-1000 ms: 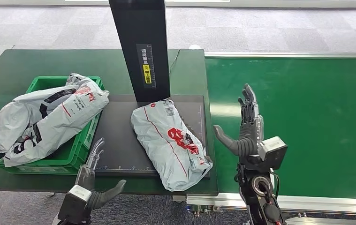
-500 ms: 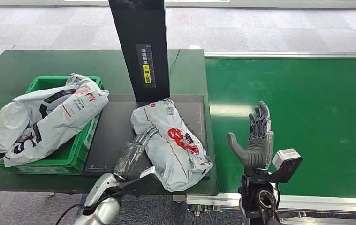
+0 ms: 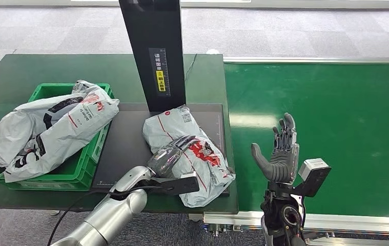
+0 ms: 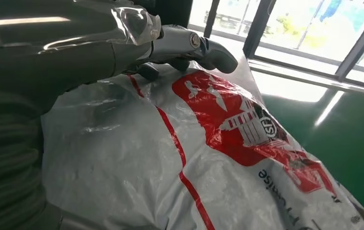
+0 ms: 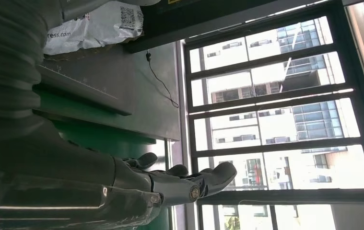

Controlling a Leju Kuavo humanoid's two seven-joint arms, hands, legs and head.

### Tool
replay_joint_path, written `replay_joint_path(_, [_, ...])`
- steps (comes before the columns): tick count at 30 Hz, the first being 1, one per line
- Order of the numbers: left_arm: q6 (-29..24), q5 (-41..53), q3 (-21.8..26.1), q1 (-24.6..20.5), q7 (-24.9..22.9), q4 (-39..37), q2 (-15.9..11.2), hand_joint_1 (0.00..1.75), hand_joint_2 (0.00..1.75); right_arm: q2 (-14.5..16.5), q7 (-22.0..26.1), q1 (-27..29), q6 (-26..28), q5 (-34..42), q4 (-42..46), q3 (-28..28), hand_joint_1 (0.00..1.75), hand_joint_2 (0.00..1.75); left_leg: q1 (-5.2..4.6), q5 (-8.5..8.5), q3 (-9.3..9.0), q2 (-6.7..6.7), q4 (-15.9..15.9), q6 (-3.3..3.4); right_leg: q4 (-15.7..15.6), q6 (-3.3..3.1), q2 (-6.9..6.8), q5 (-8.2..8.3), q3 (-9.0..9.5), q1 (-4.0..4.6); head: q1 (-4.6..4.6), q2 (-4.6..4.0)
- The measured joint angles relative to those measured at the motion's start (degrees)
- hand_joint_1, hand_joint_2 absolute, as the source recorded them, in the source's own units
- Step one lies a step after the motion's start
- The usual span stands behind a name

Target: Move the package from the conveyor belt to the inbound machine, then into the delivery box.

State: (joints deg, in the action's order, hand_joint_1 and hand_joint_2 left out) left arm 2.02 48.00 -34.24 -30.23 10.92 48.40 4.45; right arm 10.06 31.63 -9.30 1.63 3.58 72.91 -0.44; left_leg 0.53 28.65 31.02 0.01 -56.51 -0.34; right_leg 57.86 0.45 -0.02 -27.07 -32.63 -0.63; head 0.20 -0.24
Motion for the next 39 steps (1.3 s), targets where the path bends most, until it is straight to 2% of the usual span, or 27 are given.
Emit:
replay_joint_path(3, [0.0, 0.0, -0.6, -0.7, 0.0, -1.3, 0.0, 1.34, 1.75, 0.0, -0.1, 0.0, 0.0, 0.0, -0.1, -0.2, 0.0, 1.75, 0.0, 0.0, -0.01, -0.01, 0.0, 0.0, 0.0, 0.0, 0.0, 0.0, 0.02, 0.0, 0.0, 0.0])
replay_joint_path(4, [0.0, 0.0, -0.6, -0.7, 0.0, -1.4, 0.0, 1.37, 1.75, 0.0, -0.1, 0.0, 0.0, 0.0, -0.1, -0.2, 0.0, 1.75, 0.0, 0.0, 0.0, -0.01, 0.0, 0.0, 0.0, 0.0, 0.0, 0.0, 0.02, 0.0, 0.0, 0.0])
replay_joint_path(8, [0.8, 0.6, -3.6, -4.1, 0.4, -7.7, -0.1, 1.75, 1.75, 0.0, -0.8, 0.4, -0.1, 0.1, -0.1, -1.9, 0.0, 1.75, 0.0, -0.01, -0.24, -0.01, 0.0, 0.01, 0.0, 0.0, -0.01, 0.0, 0.29, 0.0, 0.02, 0.0])
replay_joint_path(18, [0.0, -1.9, -4.2, -5.3, 1.1, -8.7, -1.2, 1.75, 1.75, 0.0, -1.8, 1.4, -1.0, 0.2, 0.0, -2.4, 0.0, 1.75, 0.01, -0.02, -0.44, 0.03, 0.0, -0.01, 0.0, -0.01, 0.02, 0.01, 0.45, 0.02, 0.02, 0.0])
replay_joint_path(24, [-2.0, -7.5, -2.9, -3.0, 2.9, -5.8, -2.6, 1.75, 1.75, 0.0, -2.3, 2.0, -1.0, 0.3, 0.2, -2.6, 0.0, 1.75, 0.02, -0.01, -0.36, 0.04, 0.0, -0.01, 0.0, -0.02, 0.03, 0.01, 0.36, 0.02, 0.01, 0.0])
replay_joint_path(31, [-1.9, -19.9, 4.2, 4.6, 5.5, 8.2, -7.2, 1.75, 1.75, -0.2, -2.8, 3.8, -1.0, 0.9, 1.2, -3.1, 0.0, 1.75, 0.02, -0.02, -0.16, 0.05, 0.0, -0.01, 0.0, -0.02, 0.03, 0.0, 0.15, 0.03, 0.02, 0.0])
replay_joint_path(39, [-2.6, -25.5, 14.6, 13.4, 8.2, 27.3, -10.9, 1.75, 1.75, -0.8, -2.8, 6.0, 0.0, 2.1, 2.8, -4.0, 0.0, 1.75, 0.01, -0.01, 0.0, 0.05, 0.0, -0.01, 0.0, -0.02, 0.03, -0.01, -0.01, 0.03, 0.03, 0.0])
